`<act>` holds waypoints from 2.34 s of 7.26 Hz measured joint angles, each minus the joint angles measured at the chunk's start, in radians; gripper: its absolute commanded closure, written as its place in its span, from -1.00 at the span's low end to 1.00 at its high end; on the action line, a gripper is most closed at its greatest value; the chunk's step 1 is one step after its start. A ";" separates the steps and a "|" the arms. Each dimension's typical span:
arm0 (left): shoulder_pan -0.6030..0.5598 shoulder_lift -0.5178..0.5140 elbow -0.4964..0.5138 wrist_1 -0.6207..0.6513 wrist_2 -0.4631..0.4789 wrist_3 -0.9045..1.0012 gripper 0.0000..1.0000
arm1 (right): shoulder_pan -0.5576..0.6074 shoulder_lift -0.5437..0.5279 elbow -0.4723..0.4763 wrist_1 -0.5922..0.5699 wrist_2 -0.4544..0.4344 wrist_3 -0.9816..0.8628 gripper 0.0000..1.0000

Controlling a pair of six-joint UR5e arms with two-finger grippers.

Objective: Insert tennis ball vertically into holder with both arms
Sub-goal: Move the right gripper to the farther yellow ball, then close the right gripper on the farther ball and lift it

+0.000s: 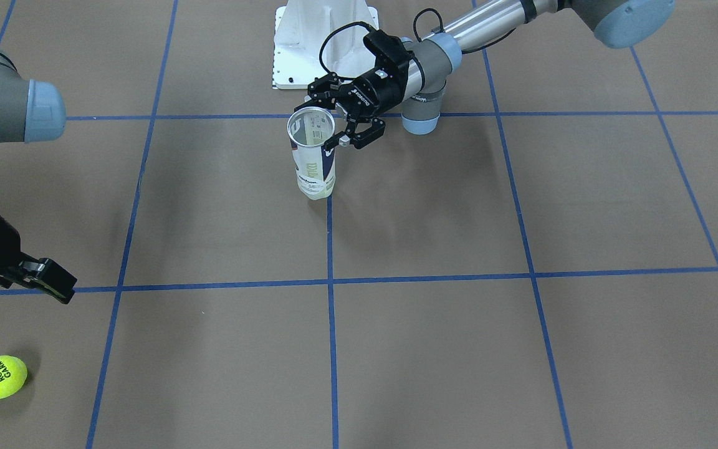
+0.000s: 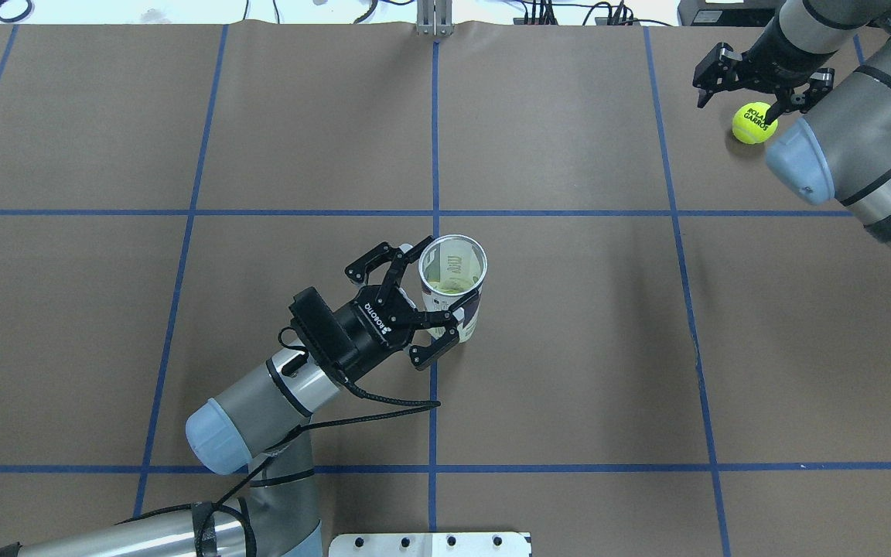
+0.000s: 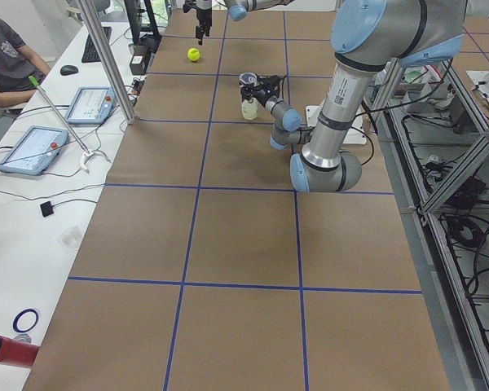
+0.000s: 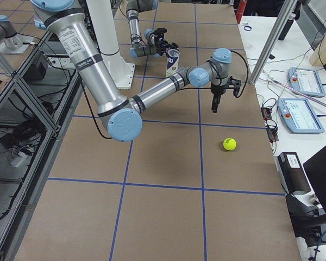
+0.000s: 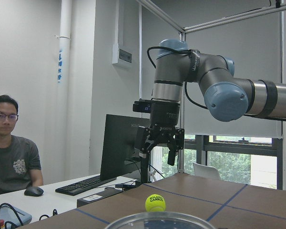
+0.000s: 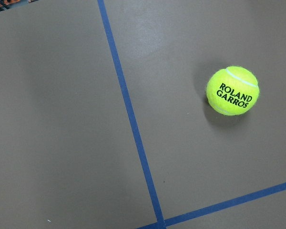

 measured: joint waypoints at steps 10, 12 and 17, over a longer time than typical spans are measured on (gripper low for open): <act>-0.004 -0.005 0.035 0.001 0.007 0.009 -0.66 | 0.061 0.090 -0.483 0.267 0.011 -0.085 -0.99; -0.004 -0.005 0.035 0.002 0.008 0.009 -0.66 | 0.055 0.088 -0.542 0.375 -0.009 -0.019 -0.99; -0.003 -0.005 0.034 0.003 0.009 0.009 -0.66 | 0.034 0.089 -0.614 0.514 -0.032 0.053 -0.99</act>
